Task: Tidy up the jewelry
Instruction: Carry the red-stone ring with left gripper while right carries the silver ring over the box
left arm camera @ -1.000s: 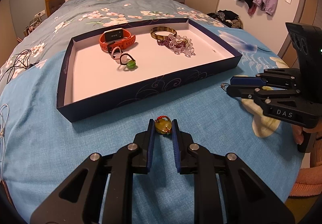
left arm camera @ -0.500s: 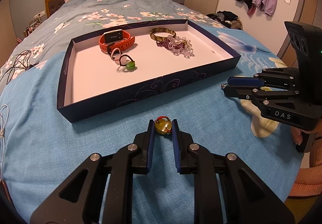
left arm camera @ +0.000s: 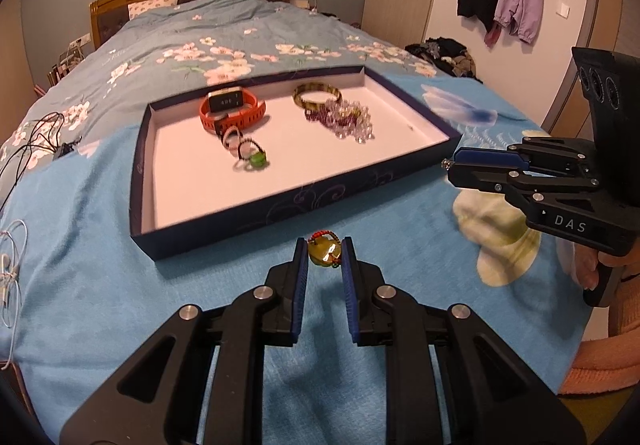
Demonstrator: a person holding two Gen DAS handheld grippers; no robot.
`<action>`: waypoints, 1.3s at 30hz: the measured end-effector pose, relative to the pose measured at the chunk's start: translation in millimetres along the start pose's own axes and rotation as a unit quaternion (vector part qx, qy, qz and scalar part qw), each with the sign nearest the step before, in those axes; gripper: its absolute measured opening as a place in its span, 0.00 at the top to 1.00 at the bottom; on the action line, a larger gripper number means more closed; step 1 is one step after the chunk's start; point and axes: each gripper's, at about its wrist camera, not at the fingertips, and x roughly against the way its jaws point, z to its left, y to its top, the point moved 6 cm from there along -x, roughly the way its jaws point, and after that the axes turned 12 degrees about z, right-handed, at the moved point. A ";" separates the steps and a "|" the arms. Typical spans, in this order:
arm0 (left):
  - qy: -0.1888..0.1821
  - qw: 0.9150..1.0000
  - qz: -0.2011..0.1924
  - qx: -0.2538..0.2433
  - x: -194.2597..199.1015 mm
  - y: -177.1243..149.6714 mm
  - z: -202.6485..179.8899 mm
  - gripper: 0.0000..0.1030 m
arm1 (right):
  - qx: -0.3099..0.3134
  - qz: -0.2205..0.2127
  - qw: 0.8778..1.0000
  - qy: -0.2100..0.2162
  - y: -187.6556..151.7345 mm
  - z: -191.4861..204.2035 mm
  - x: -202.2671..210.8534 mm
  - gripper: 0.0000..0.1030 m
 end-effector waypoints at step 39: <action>0.029 0.999 -0.040 0.015 6.9 49.8 27.7 0.84 | 0.001 -0.025 1.000 0.002 49.3 -9.7 -10.1 0.85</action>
